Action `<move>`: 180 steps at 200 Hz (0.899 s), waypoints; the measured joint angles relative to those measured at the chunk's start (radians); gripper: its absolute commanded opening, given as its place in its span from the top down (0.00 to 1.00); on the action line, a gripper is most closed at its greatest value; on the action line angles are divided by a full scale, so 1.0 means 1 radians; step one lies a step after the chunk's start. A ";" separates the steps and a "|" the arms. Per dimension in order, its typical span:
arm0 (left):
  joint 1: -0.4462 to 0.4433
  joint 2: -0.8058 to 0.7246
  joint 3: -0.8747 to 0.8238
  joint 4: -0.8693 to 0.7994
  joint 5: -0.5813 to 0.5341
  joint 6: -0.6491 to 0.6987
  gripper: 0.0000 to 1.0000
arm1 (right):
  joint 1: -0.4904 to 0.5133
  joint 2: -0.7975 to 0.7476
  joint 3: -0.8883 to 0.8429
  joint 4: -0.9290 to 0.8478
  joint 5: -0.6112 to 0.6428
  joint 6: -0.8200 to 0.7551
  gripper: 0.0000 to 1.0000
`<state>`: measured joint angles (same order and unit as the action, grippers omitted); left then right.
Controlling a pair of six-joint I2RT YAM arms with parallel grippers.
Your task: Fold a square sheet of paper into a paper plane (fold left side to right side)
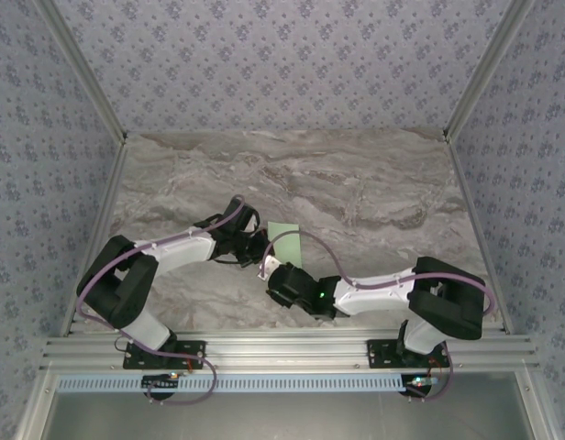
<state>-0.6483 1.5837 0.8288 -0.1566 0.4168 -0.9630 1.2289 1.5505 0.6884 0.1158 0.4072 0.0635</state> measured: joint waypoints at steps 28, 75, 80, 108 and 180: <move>0.000 0.000 0.000 0.000 0.003 0.000 0.97 | -0.015 0.000 0.006 0.003 -0.014 -0.008 0.99; 0.011 0.000 0.000 -0.010 0.006 0.019 0.75 | -0.082 -0.013 0.006 0.001 -0.143 0.003 1.00; 0.015 -0.002 0.000 -0.013 0.006 0.021 0.71 | -0.095 -0.016 0.006 0.000 -0.165 0.003 1.00; 0.052 -0.032 0.000 -0.059 0.006 0.064 0.59 | -0.165 -0.023 0.006 -0.009 -0.303 0.010 1.00; 0.098 0.061 0.181 -0.154 0.052 0.215 0.78 | -0.278 -0.020 0.018 -0.031 -0.557 0.077 1.00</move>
<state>-0.5503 1.6451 1.0100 -0.3107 0.4686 -0.7483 0.9512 1.5307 0.7059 0.0849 -0.1493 0.1402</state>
